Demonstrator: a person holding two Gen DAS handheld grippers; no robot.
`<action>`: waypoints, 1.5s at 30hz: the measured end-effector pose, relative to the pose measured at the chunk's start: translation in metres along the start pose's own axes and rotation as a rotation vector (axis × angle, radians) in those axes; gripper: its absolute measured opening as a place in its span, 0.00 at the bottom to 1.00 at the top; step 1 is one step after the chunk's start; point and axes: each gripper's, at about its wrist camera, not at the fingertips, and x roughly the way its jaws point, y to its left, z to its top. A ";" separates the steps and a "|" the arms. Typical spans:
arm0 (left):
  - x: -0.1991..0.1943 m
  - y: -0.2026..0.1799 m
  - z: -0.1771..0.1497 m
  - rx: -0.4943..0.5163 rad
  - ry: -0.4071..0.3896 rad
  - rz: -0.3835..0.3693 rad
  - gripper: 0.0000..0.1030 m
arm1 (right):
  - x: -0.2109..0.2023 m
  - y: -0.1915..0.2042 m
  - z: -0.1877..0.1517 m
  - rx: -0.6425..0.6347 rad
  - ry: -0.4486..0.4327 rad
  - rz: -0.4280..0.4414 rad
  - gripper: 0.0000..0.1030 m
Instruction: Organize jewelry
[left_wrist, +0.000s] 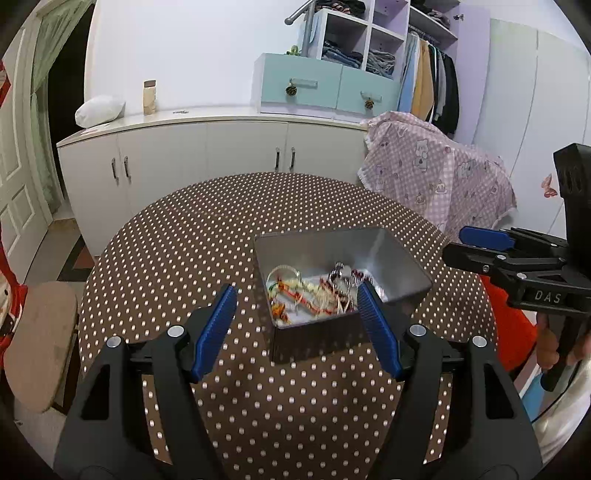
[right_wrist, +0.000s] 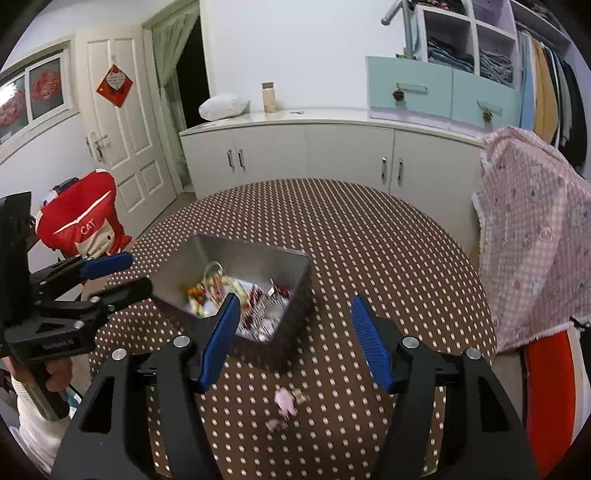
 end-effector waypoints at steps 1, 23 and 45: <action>-0.001 -0.001 -0.003 0.002 0.001 0.001 0.66 | -0.001 -0.002 -0.004 0.007 0.004 -0.001 0.58; -0.003 -0.029 -0.053 0.011 0.093 -0.027 0.67 | 0.022 0.021 -0.078 -0.065 0.136 -0.006 0.40; 0.026 -0.083 -0.043 0.108 0.157 -0.158 0.67 | -0.008 -0.009 -0.070 0.001 0.040 -0.060 0.14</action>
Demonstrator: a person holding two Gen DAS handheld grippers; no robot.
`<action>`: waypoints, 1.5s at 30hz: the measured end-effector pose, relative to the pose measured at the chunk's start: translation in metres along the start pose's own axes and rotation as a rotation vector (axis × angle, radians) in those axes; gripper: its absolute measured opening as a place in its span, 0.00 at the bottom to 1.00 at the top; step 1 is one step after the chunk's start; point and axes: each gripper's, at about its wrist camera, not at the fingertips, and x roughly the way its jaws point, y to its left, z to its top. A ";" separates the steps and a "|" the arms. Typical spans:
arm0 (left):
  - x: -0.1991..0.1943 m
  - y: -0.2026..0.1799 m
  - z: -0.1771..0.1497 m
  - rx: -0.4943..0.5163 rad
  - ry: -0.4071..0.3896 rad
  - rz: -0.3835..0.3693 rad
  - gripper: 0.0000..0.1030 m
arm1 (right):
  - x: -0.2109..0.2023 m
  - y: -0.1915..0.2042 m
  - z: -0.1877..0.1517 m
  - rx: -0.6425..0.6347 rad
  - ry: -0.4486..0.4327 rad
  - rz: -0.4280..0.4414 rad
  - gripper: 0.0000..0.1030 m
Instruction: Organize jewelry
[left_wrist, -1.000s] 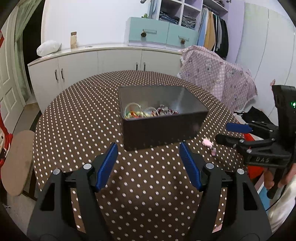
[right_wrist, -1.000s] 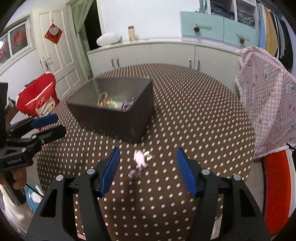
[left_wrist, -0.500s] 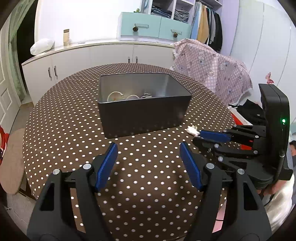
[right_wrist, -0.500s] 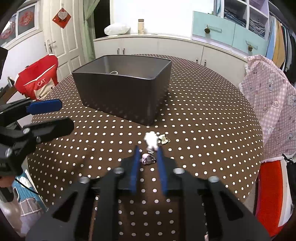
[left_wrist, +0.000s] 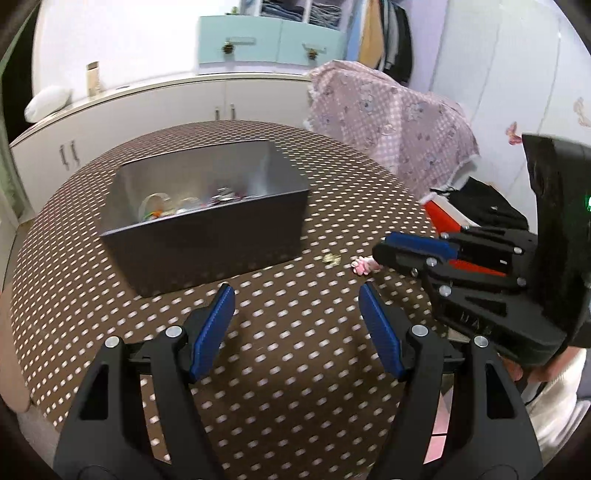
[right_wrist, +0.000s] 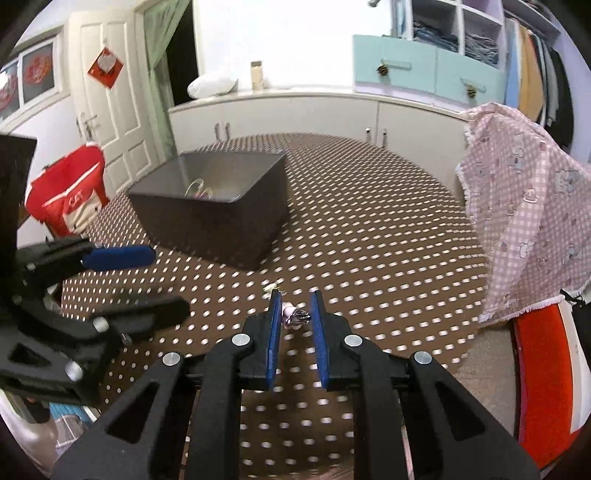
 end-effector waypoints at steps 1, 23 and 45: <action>0.002 -0.003 0.002 0.007 0.003 -0.015 0.67 | -0.002 -0.003 0.001 0.006 -0.008 -0.003 0.14; 0.069 -0.028 0.025 0.102 0.125 0.017 0.15 | -0.011 -0.043 0.005 0.070 -0.061 -0.011 0.14; 0.005 -0.010 0.029 0.105 -0.077 0.025 0.13 | -0.018 -0.029 0.025 0.057 -0.094 0.018 0.14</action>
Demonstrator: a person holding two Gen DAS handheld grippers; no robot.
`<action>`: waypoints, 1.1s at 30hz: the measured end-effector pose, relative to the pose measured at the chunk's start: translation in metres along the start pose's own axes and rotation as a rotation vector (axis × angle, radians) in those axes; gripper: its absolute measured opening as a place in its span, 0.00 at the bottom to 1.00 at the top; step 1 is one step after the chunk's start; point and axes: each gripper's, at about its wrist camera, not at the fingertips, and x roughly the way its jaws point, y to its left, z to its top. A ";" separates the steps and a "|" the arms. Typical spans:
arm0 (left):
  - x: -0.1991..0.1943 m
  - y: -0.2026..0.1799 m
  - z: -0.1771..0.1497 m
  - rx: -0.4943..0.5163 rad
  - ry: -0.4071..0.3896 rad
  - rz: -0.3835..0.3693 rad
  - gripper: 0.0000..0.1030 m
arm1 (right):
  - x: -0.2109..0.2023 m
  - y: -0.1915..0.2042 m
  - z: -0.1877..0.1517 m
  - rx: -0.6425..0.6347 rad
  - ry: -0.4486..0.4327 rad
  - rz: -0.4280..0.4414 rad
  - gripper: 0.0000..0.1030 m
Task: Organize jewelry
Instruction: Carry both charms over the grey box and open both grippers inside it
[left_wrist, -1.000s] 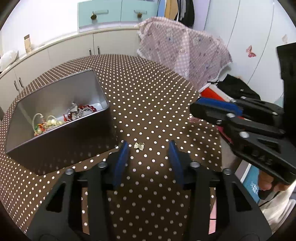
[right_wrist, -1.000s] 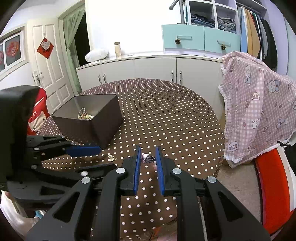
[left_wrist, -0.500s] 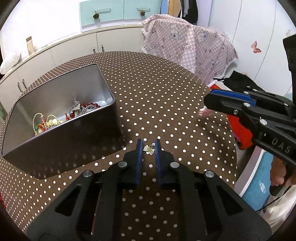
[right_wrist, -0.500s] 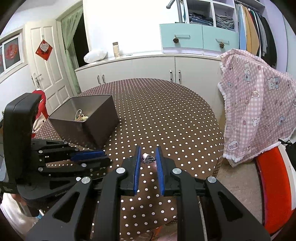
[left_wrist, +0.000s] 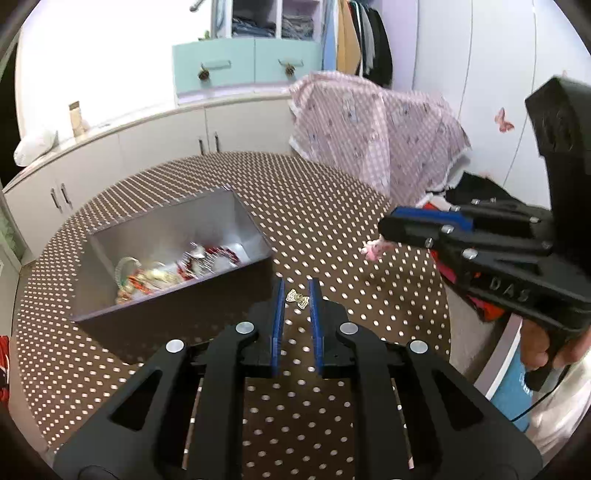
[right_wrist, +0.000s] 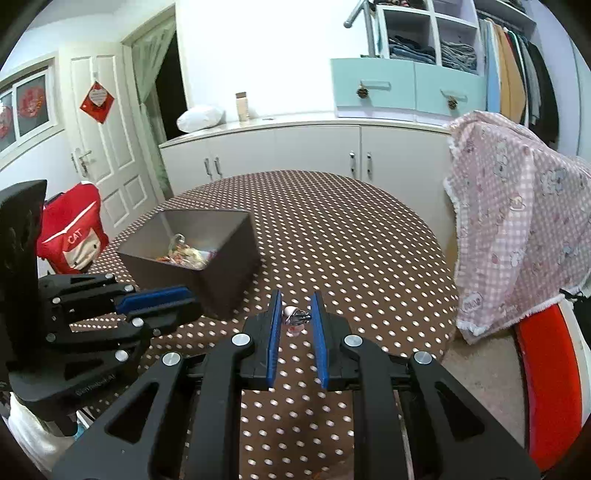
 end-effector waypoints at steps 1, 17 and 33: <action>-0.005 0.004 0.001 -0.005 -0.013 0.009 0.13 | 0.000 0.002 0.002 -0.002 -0.002 0.004 0.14; -0.041 0.072 0.011 -0.141 -0.119 0.097 0.13 | 0.014 0.052 0.048 -0.083 -0.031 0.100 0.14; -0.037 0.099 0.008 -0.205 -0.127 0.142 0.64 | 0.032 0.061 0.059 -0.085 -0.013 0.090 0.69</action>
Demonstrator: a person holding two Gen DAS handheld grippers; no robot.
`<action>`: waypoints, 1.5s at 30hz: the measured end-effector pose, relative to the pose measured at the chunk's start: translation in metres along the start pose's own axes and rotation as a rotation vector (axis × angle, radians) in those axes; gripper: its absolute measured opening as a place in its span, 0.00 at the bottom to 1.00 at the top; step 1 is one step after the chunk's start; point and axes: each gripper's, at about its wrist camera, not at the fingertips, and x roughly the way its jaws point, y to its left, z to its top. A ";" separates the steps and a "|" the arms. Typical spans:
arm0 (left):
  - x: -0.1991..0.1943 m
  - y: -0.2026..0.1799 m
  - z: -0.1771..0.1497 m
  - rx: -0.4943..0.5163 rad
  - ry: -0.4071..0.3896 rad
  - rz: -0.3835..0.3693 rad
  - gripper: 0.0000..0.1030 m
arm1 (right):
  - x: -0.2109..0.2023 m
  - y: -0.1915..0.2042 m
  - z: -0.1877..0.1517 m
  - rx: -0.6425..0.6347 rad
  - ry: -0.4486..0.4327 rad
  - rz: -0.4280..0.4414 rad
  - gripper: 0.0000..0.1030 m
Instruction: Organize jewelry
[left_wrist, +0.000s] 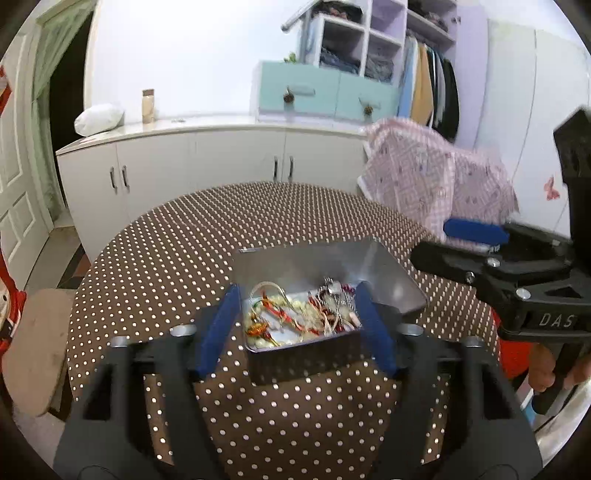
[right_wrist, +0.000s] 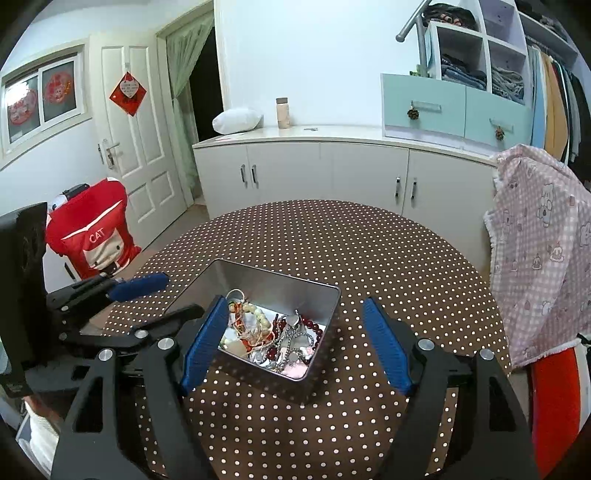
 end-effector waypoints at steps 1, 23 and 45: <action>-0.001 0.001 0.000 -0.003 -0.003 -0.007 0.64 | -0.001 -0.001 -0.001 0.000 -0.002 -0.001 0.69; -0.020 -0.007 -0.016 0.008 0.007 0.103 0.64 | -0.031 -0.002 -0.023 0.037 -0.009 -0.040 0.76; -0.087 -0.047 -0.025 0.016 -0.078 0.208 0.80 | -0.091 0.021 -0.047 0.017 -0.108 -0.078 0.92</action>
